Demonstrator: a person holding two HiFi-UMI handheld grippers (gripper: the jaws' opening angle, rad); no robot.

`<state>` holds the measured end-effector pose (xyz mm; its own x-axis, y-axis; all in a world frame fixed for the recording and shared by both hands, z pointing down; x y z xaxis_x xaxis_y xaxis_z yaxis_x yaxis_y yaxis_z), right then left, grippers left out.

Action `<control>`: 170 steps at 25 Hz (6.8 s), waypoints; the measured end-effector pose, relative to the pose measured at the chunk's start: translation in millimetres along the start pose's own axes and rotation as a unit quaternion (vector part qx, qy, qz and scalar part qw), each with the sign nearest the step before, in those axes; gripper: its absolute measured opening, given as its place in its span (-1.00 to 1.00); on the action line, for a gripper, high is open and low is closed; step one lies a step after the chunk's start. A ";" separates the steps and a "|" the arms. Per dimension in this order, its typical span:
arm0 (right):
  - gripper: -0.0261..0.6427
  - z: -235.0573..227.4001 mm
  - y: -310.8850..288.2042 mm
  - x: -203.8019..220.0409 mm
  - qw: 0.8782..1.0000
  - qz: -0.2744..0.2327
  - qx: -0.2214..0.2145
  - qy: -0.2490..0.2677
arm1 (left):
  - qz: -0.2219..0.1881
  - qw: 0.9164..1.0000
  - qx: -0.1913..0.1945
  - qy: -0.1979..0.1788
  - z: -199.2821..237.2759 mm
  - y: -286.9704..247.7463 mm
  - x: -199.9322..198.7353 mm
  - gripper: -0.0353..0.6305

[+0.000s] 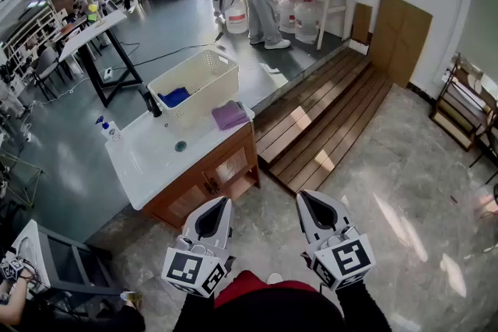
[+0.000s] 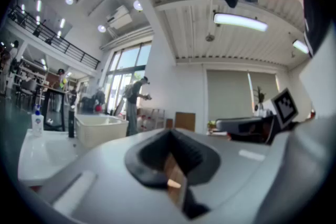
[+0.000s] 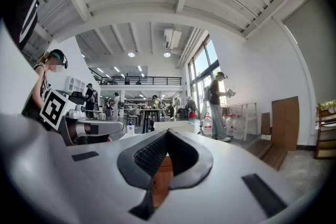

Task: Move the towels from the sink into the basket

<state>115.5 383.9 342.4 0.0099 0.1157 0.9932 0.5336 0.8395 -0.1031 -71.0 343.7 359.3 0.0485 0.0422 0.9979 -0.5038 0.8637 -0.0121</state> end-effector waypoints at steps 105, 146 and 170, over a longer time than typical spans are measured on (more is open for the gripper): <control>-0.90 -190.1 -323.5 27.1 0.993 0.051 0.081 -0.072 | 0.279 0.949 0.101 -0.108 193.4 -389.5 130.4 -0.46; -0.90 -245.6 -360.8 44.9 0.991 0.078 0.045 -0.101 | 0.436 0.873 0.128 -0.175 169.1 -423.9 187.3 -0.45; -0.90 -226.2 -353.9 39.4 0.990 0.083 0.058 -0.099 | 0.353 0.915 0.127 -0.146 159.2 -401.6 157.7 -0.68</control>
<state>118.4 -28.7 430.1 -0.0825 0.3488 0.9336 0.4372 0.8545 -0.2806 1.6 -76.5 531.6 -0.5809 0.3772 0.7213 -0.5068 0.5259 -0.6831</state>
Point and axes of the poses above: the fingertips, and each gripper's own axes: y backward along the fingers, z to its left, x out of its underside, the point moved 5 cm from there along y, backward along the fingers, and after that the axes turned 13 degrees about -x, right-handed, at the moved point
